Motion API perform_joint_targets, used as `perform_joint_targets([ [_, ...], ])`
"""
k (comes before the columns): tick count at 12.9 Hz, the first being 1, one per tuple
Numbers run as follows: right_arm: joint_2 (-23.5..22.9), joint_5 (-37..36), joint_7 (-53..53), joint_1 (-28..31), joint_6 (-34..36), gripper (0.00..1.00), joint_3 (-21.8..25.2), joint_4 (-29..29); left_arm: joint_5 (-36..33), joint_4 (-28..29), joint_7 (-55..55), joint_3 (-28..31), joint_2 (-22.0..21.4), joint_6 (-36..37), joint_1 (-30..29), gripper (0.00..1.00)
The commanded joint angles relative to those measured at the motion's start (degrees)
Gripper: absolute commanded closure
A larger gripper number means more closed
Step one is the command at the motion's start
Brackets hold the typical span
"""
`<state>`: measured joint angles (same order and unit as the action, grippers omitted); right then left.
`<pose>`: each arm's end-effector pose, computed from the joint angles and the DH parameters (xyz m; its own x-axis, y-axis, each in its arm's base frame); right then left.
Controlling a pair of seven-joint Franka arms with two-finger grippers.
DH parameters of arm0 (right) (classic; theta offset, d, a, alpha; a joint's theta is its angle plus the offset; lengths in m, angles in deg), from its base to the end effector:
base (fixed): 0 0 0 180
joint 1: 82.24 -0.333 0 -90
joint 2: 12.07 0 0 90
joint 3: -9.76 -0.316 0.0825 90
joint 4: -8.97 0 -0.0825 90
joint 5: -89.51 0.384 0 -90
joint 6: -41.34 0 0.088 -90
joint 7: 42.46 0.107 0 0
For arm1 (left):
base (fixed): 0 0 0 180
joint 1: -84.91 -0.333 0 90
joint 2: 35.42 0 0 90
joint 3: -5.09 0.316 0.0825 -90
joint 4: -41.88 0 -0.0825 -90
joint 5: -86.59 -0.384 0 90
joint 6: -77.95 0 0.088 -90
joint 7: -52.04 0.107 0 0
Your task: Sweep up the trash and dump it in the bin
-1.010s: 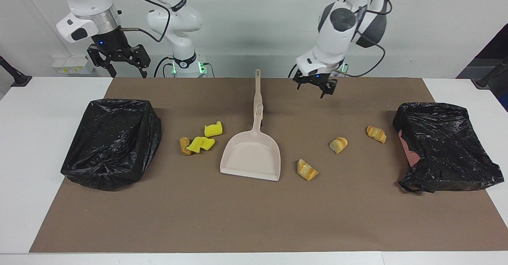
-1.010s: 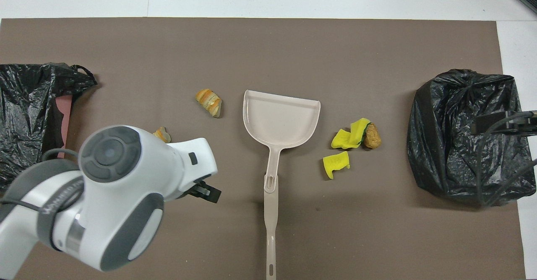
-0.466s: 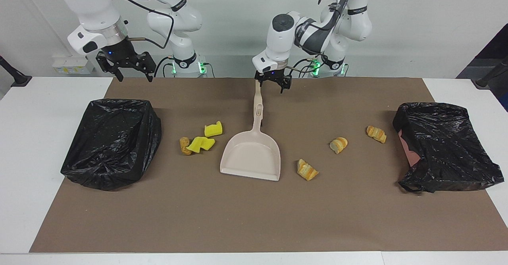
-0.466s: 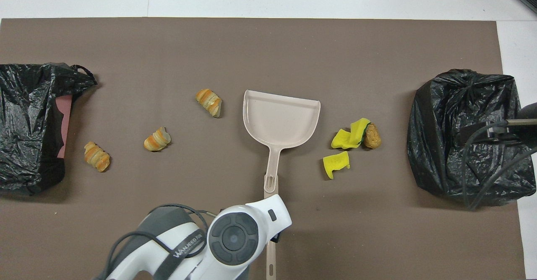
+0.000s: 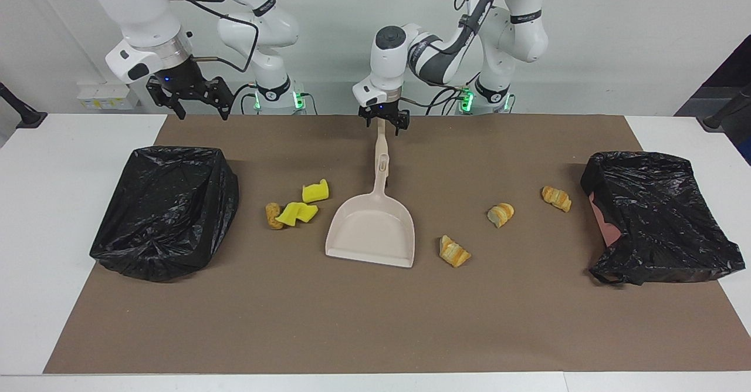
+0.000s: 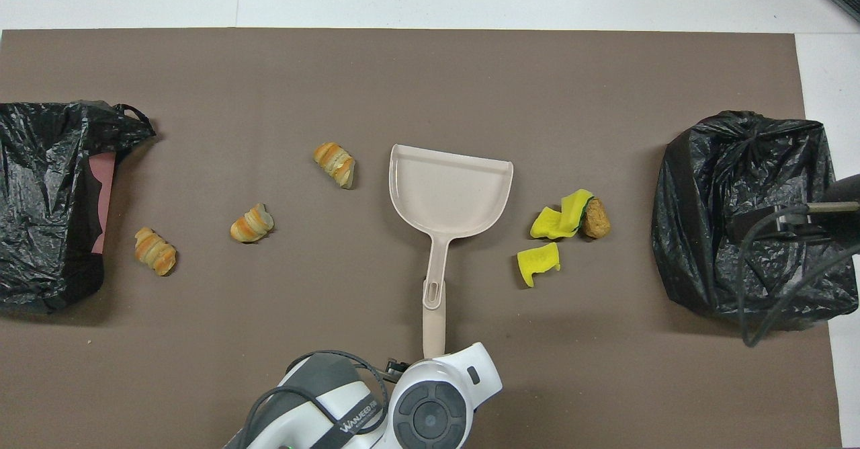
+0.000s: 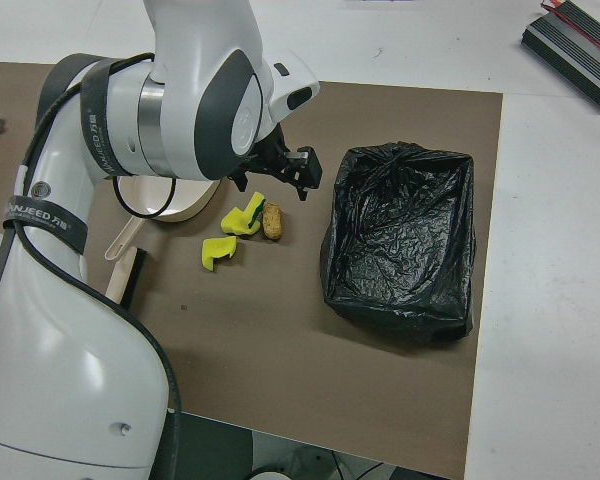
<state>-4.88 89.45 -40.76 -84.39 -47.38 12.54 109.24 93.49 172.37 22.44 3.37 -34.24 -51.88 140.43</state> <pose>0.5098 -0.0072 0.6051 0.9963 -0.0398 -0.0763 -0.0401 -0.9992 -0.0028 0.2763 -0.4350 0.3439 0.9161 -0.3939 -0.0756 -0.3900 -0.9188 0.0610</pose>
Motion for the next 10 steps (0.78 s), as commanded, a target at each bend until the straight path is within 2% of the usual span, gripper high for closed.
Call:
perform_joint_targets([
  [1, 1.51, 0.33, -0.2, 0.04, -0.75, 0.0, -0.14, 1.86, 0.48, 0.64, -0.18, 1.11, 0.94, -1.66, 1.26, 0.51],
  [2, 1.51, 0.33, -0.21, 0.04, -0.75, 0.0, -0.14, 1.86, 0.48, 0.47, -0.62, 1.11, 0.76, -1.13, 1.26, 0.87],
  [3, 1.51, 0.33, -0.12, 0.04, -0.75, 0.0, -0.14, 1.86, 0.48, 0.21, -1.93, 1.11, 0.06, 0.7, 1.17, 1.0],
  [5, 1.51, 0.33, -0.12, 0.04, -0.75, 0.0, -0.14, 1.86, 0.48, -0.15, -4.31, 1.2, -1.61, 4.13, 0.64, 1.0],
  [8, 1.51, 0.33, -0.2, 0.04, -0.84, 0.0, -0.14, 1.86, 0.48, -0.15, -9.32, 1.2, -1.96, 5.2, 0.65, 1.0],
  [10, 1.51, 0.33, -0.03, 0.04, -0.84, 0.0, -0.14, 1.86, 0.48, -0.15, -12.39, 1.55, -3.19, 9.39, 0.29, 1.0],
])
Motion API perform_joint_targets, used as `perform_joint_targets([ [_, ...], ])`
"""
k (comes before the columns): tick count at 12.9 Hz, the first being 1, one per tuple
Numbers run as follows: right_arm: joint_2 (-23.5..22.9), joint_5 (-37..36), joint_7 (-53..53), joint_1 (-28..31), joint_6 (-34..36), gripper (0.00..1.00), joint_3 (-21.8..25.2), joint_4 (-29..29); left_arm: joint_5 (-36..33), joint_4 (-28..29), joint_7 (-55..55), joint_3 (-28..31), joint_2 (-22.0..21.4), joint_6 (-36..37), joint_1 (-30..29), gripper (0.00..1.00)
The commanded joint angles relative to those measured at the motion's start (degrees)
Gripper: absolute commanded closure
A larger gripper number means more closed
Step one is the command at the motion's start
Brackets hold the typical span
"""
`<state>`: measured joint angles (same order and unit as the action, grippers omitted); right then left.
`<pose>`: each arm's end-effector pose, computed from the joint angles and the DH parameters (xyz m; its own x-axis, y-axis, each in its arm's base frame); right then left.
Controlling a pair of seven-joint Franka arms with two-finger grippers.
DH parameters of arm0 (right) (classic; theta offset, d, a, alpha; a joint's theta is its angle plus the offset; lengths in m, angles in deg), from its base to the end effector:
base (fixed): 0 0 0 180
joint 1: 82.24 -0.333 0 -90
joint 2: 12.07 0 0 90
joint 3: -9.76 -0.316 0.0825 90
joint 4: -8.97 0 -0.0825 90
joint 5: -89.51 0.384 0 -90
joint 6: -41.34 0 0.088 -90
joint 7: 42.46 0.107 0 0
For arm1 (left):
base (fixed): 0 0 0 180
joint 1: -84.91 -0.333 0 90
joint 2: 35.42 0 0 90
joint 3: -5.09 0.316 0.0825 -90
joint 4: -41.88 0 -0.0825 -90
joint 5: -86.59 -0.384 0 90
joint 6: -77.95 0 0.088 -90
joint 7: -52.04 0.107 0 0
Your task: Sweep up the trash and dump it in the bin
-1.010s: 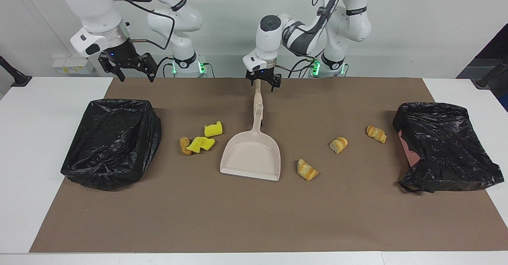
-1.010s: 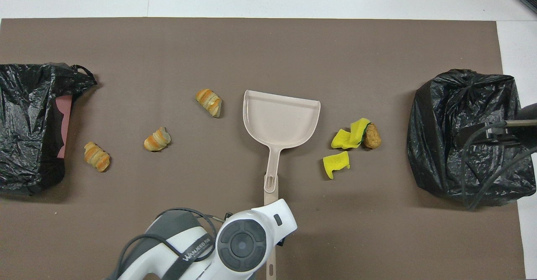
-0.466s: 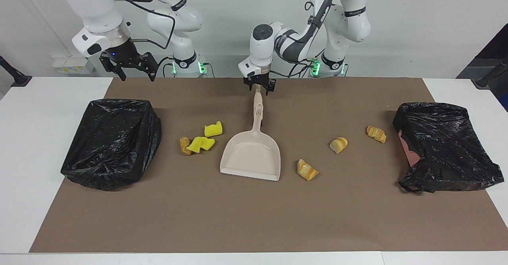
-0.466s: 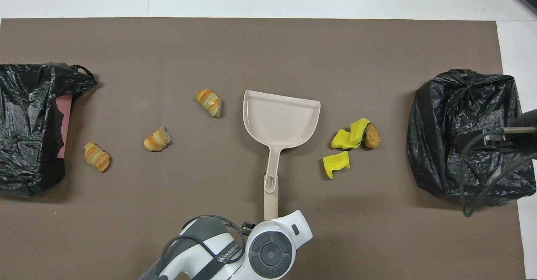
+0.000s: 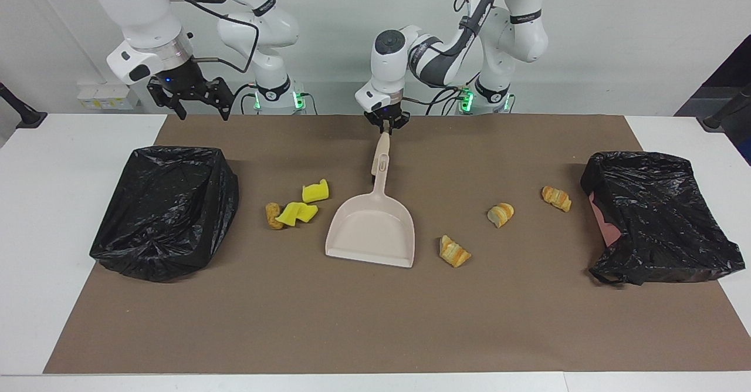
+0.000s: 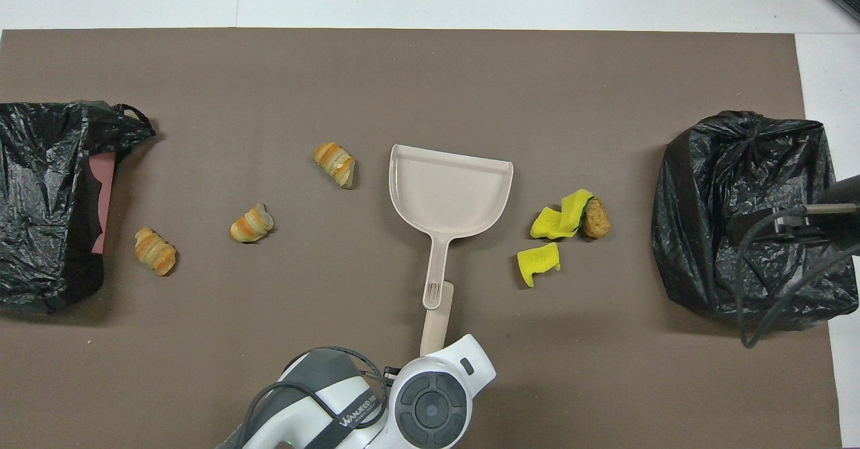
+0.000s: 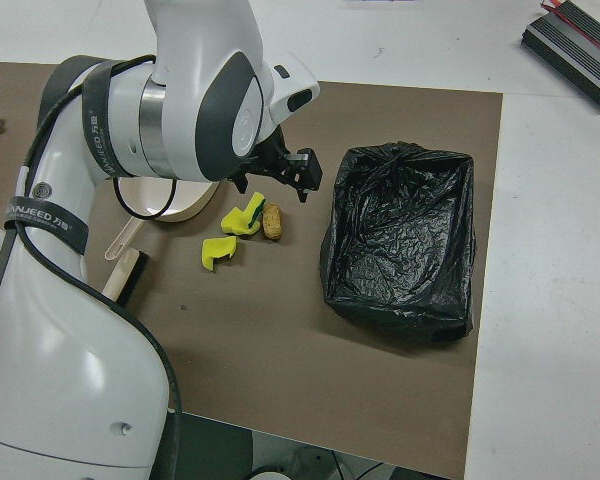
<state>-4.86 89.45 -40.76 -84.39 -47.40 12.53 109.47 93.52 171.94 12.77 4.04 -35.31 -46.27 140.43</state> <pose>0.5095 -0.0071 0.6035 0.9960 -0.0396 -0.0796 -0.0399 -0.9992 -0.0027 0.2750 -0.4252 0.3489 0.9642 -0.2247 -0.1411 -0.2264 -0.9740 0.0038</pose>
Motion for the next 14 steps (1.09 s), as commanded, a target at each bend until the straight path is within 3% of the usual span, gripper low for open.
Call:
perform_joint_targets([
  [1, 1.49, 0.33, 0.67, 0.04, -0.82, 0.0, -0.14, 1.64, 0.45, 0.37, -4.74, 0.96, -3.09, 6.16, -0.92, 1.0],
  [3, 1.49, 0.85, 1.37, 0.04, -0.82, 0.0, -0.57, 1.64, 0.45, 0.37, -5.9, 1.14, -4.85, 11.35, -3.91, 1.0],
  [5, 1.32, 1.2, 4.61, -0.74, -1.51, 0.0, -1.62, 1.64, 0.28, 0.2, -6.25, 1.14, -5.91, 11.9, -9.52, 1.0],
  [8, -0.52, 1.29, 13.91, -6.71, -5.81, 0.0, -2.07, 2.07, -0.86, -2.69, -5.64, 1.23, -6.26, 13.82, -18.49, 1.0],
  [10, -3.5, 1.29, 19.72, -11.8, -9.85, 0.0, -2.07, 2.08, -7.42, -6.2, -2.76, 1.14, -6.61, 17.58, -24.03, 1.0],
  [12, -5.88, 1.55, 26.3, -16.46, -14.33, 0.0, -2.07, 2.08, -9.65, -9.37, 3.21, 1.14, -6.7, 21.37, -28.68, 1.0],
  [14, -8.95, 5.23, 30.54, -19.37, -17.06, 0.0, -2.07, 1.99, -15.35, -11.66, 4.2, 1.32, -6.96, 24.45, -30.02, 1.0],
])
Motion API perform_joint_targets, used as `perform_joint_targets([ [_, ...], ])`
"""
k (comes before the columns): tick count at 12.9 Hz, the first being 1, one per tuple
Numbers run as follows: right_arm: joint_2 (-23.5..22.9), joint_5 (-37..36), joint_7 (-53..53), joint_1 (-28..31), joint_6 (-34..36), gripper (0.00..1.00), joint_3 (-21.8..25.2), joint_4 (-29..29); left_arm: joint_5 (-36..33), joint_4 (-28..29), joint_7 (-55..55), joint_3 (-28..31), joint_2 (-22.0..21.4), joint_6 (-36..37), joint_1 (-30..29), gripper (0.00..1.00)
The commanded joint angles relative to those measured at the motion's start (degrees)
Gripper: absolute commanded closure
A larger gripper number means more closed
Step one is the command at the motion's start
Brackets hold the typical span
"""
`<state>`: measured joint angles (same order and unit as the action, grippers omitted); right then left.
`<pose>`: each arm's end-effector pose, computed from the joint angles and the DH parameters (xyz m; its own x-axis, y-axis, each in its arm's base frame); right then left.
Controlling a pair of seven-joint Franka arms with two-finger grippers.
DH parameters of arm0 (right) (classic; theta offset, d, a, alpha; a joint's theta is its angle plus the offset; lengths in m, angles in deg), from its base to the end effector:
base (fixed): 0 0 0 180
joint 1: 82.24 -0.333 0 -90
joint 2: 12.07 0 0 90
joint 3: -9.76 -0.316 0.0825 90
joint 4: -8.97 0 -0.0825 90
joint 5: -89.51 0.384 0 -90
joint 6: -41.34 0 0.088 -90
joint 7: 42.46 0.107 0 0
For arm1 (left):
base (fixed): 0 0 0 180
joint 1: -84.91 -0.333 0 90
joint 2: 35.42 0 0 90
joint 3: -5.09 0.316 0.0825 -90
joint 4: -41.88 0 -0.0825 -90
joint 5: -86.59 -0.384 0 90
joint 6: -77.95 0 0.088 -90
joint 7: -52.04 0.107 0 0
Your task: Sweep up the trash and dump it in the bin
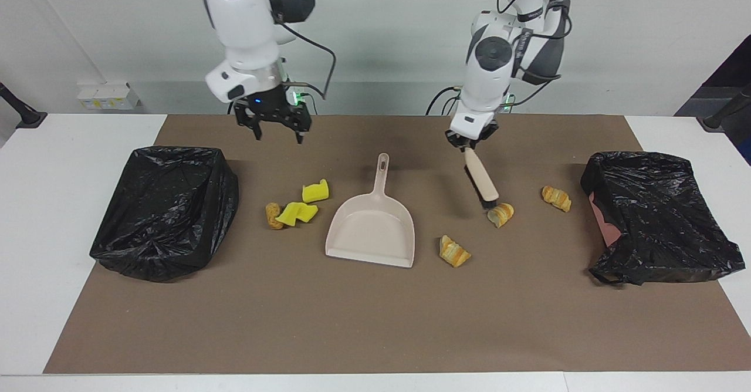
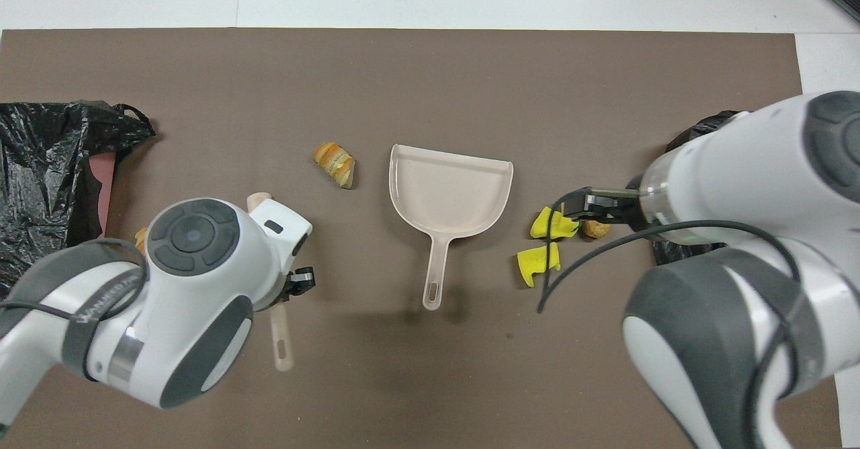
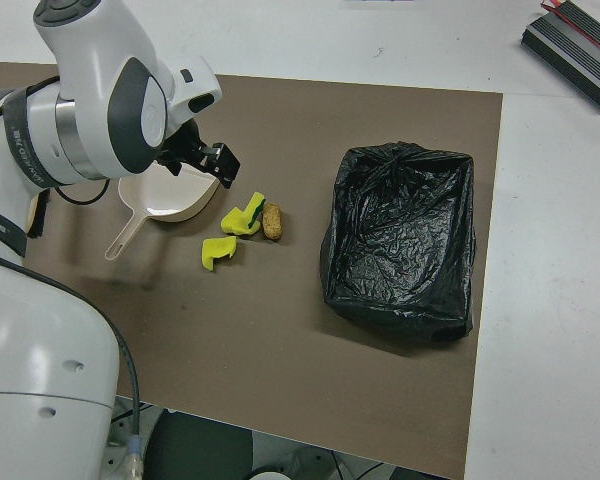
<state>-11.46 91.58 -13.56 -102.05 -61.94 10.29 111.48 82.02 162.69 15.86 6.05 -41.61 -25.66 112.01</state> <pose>0.5299 0.1886 0.5466 0.9846 -0.1750 0.0038 -0.1746 -0.9837 -0.0426 0.4496 -0.2131 0.4495 0.9811 0.1568 -0.1130 0.1364 -0.9759 -0.1701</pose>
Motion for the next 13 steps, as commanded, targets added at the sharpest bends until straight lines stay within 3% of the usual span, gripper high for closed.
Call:
perform_joint_targets([
  [1, -4.36, 3.2, 5.09, -4.07, -4.28, 0.0, 0.17, -0.02, -4.39, -2.42, 1.2, -0.61, -1.1, 4.64, -3.61, 1.0],
  [5, -10.7, 3.9, 10.38, -9.45, -11.05, 0.0, 0.08, 0.06, -4.57, -0.93, 12.85, -0.34, -1.28, 4.83, -16.42, 1.0],
  [7, -12.38, 3.9, 10.74, -12.09, -12.9, 0.0, 0.08, 2.25, -4.57, 2.49, 19.28, -0.34, -3.03, 2.91, -22.59, 1.0],
  [10, -12.99, 3.9, 11.09, -15.77, -18.16, 0.0, 0.0, 7.26, -4.57, 9.16, 21.94, -0.34, -4.27, -1.92, -27.18, 1.0],
  [13, -14.76, 3.9, 10.91, -16.67, -20.2, 0.0, 0.0, 8.5, -4.57, 17.59, 22.03, -0.34, -4.44, -11.66, -30.43, 1.0],
])
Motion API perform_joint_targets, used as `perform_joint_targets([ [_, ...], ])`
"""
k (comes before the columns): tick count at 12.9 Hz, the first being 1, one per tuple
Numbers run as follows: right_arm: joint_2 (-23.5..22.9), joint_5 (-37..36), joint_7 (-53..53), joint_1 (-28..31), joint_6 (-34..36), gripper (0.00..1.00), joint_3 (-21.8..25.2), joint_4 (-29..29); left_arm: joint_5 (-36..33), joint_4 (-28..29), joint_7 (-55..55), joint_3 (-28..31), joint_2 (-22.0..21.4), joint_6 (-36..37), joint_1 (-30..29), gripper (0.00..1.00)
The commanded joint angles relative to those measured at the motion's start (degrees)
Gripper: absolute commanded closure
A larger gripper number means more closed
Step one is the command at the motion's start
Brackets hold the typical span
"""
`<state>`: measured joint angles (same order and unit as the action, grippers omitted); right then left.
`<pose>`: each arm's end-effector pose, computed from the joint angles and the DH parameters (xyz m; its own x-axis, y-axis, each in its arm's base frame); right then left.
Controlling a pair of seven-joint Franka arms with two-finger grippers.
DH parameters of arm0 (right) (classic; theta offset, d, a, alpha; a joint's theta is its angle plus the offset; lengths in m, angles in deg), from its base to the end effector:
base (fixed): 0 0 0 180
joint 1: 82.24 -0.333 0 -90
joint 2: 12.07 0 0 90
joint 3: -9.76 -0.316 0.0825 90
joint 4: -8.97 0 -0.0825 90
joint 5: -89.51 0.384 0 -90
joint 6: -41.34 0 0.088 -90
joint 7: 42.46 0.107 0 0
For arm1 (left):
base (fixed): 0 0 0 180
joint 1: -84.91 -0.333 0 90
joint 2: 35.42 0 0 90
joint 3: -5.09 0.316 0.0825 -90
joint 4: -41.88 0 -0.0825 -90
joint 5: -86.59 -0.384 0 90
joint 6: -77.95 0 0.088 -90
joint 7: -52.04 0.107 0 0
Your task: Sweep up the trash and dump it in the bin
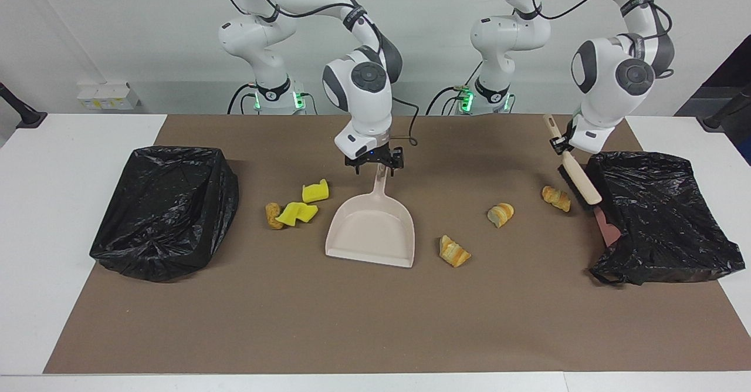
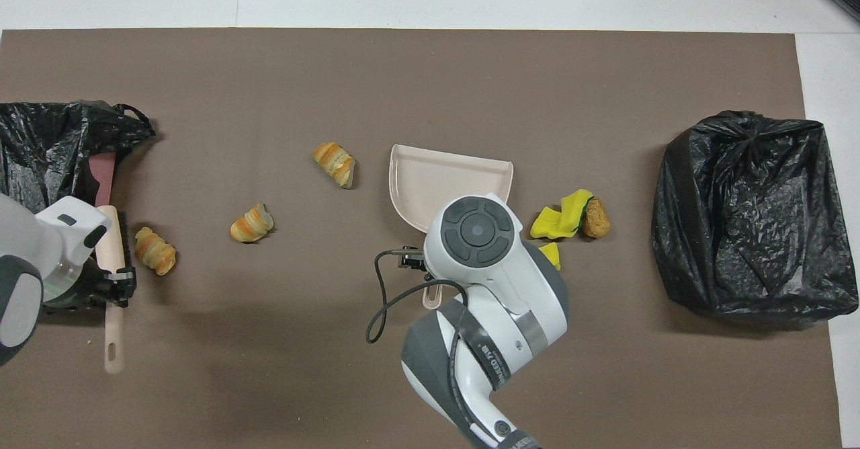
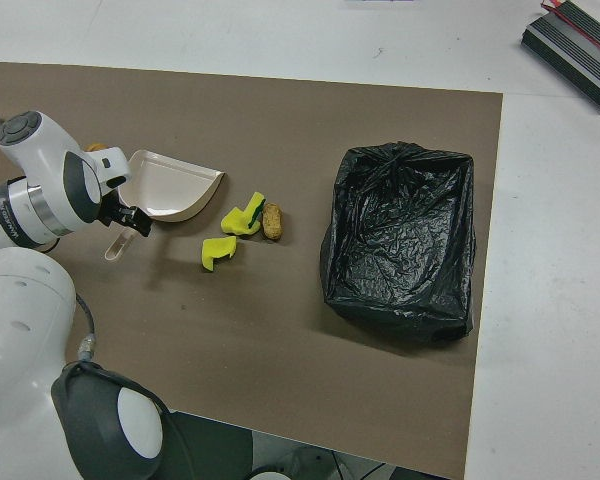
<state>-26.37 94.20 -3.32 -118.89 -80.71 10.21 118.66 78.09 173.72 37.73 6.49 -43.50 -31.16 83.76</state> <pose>0.4875 0.3615 0.3628 0.9932 -0.0944 -0.0689 -0.0965 -0.9949 -0.0288 0.4599 0.0313 0.3875 0.9462 0.2389 -0.2183 0.2018 -0.9629 -0.1790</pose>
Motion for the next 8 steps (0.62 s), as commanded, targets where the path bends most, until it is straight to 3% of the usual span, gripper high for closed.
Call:
perform_joint_targets([
  [1, 0.15, 1.28, 0.41, 0.17, -1.44, 0.0, 0.07, 1.49, -0.64, 8.42, 0.07, -0.78, -2.55, -9.07, -2.01, 1.0],
  [3, 0.24, 1.28, -0.12, 0.17, -1.61, 0.0, 0.07, 1.93, -0.64, 8.0, -0.36, -1.13, -2.02, -9.62, 0.09, 1.0],
  [4, 0.15, 1.28, 0.23, 0.17, -1.61, 0.17, -0.01, 2.37, -0.64, 7.73, -0.1, -1.05, -1.85, -9.62, 3.24, 1.0],
  [5, 0.24, 1.28, 0.58, 0.08, -1.26, 0.48, -0.02, 2.37, -0.64, 6.86, 0.25, -1.22, -1.15, -9.36, 5.36, 1.0],
  [6, 0.15, 1.28, 1.02, 0.08, -1.0, 0.93, -0.02, 2.11, -0.55, 6.5, -0.1, -1.22, -0.79, -9.8, 8.77, 1.0],
  [7, -0.03, 1.28, 2.5, -0.44, -0.56, 1.0, -0.02, 1.41, 0.06, 5.89, -0.45, -1.31, 0.51, -9.97, 11.33, 1.0],
  [8, -0.2, 1.2, 2.17, -0.45, -0.21, 1.0, -0.1, 0.97, 0.76, 4.41, -0.37, -1.31, 2.09, -9.89, 12.92, 1.0],
])
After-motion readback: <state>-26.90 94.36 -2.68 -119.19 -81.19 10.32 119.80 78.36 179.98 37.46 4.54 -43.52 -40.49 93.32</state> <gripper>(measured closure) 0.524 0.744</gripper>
